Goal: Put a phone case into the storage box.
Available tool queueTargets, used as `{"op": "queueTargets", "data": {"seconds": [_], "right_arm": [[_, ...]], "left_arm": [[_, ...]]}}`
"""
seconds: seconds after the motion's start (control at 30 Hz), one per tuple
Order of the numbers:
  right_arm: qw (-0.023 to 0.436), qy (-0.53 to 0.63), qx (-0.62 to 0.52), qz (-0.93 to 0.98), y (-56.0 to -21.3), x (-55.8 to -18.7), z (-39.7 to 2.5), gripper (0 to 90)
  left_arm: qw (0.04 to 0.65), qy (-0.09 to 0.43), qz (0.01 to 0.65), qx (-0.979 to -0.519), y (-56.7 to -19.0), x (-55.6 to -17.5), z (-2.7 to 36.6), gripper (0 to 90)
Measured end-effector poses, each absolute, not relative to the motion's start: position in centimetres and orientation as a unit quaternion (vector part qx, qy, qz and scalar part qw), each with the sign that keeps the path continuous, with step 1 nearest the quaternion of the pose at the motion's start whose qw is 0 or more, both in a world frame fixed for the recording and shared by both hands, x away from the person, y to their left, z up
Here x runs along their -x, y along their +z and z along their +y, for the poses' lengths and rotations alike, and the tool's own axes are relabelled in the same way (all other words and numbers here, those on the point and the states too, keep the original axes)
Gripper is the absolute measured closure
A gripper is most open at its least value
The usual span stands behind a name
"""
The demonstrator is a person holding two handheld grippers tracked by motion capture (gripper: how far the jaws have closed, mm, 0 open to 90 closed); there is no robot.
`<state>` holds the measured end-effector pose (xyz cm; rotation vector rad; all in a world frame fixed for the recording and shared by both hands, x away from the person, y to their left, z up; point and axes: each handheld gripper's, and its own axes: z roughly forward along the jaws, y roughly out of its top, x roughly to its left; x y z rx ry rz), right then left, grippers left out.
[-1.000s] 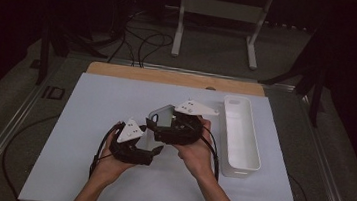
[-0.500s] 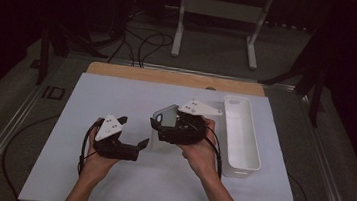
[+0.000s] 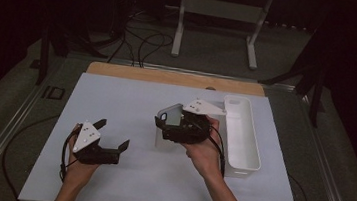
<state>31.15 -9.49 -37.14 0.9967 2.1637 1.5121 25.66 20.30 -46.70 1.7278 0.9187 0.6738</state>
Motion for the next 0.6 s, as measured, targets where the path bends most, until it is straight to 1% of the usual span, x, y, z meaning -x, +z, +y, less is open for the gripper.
{"op": "queueTargets", "data": {"seconds": [0.2,0.4,0.6], "right_arm": [[0.161,0.526,-0.35,0.758,-37.1,-31.3,-9.4,17.3],[0.162,0.526,-0.348,0.759,-37.1,-31.5,-9.3,17.2],[0.164,0.525,-0.35,0.758,-37.1,-31.8,-9.3,17.2]], "left_arm": [[0.509,0.295,0.398,-0.704,-47.6,-25.0,21.9,0.1],[0.493,0.302,0.405,-0.708,-48.4,-25.2,22.0,0.1],[0.499,0.307,0.423,-0.691,-48.6,-25.2,22.8,0.1]]}}
